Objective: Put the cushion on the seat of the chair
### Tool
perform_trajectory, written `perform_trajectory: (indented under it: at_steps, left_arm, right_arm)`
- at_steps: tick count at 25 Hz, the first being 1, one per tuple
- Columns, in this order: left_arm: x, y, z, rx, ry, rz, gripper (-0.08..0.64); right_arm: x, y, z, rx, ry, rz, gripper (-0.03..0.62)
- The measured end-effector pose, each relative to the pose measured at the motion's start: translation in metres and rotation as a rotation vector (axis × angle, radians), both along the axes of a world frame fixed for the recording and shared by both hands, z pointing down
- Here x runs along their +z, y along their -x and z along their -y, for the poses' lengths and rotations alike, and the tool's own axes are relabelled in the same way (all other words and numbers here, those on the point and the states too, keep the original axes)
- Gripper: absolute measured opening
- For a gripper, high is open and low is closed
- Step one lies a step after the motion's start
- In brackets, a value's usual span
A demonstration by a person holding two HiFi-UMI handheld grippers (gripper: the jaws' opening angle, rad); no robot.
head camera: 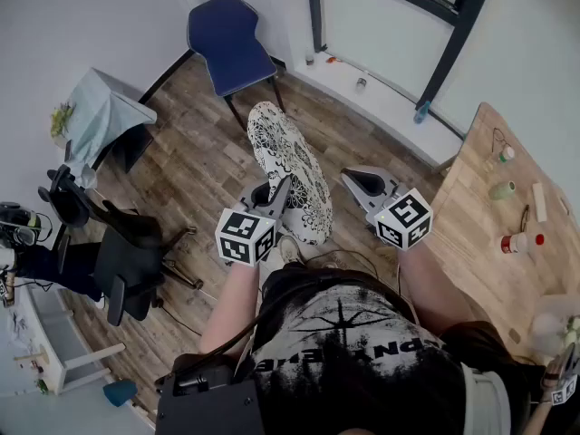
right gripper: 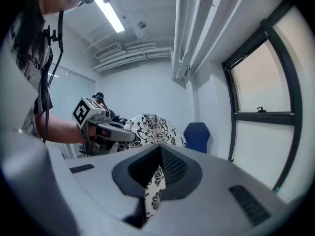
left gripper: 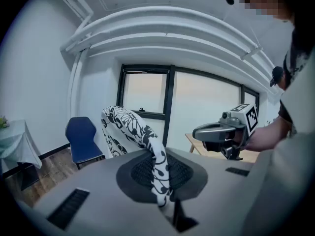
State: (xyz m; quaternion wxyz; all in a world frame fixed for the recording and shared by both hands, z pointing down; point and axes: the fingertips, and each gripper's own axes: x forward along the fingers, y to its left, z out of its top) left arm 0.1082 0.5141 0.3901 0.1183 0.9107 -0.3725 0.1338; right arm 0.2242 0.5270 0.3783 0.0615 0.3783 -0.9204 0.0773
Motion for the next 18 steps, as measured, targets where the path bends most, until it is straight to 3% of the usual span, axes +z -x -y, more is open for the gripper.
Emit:
perform_trajectory:
  at_steps: [9, 18]
  left_arm:
    - [0.0026, -0.0058, 0.0034, 0.013, 0.016, -0.033, 0.023]
    - [0.0017, 0.0011, 0.0043, -0.001, 0.014, -0.026, 0.023]
  right_arm:
    - [-0.0001, 0.0018, 0.0012, -0.02, -0.003, -0.003, 0.017]
    - [-0.0009, 0.0083, 0.0066, -0.031, 0.023, 0.053, 0.017]
